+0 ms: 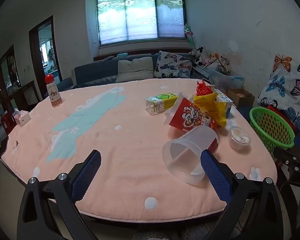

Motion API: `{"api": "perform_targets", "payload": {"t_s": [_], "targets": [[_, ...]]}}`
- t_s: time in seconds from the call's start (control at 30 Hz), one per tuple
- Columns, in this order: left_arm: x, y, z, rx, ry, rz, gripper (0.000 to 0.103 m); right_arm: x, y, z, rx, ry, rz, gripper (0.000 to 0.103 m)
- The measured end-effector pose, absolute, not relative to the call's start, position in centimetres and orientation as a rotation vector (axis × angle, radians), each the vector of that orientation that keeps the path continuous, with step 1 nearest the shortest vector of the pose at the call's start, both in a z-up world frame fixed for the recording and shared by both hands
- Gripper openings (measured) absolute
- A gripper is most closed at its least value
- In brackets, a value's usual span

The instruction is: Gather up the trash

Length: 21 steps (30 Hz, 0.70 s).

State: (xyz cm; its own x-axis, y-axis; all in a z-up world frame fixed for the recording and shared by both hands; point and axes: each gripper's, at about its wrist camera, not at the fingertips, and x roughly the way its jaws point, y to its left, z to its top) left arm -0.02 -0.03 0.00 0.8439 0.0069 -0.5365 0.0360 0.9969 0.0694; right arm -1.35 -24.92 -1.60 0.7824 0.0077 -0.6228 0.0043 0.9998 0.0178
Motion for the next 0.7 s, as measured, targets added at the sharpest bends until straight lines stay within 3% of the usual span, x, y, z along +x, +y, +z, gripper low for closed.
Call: {"api": "perform_targets", "payload": {"t_s": [0.7], "targets": [[-0.17,-0.40,-0.34,0.075,0.580,-0.018,0.097,-1.20,-25.06,-1.73,0.018,0.675,-0.003,0.099]]}}
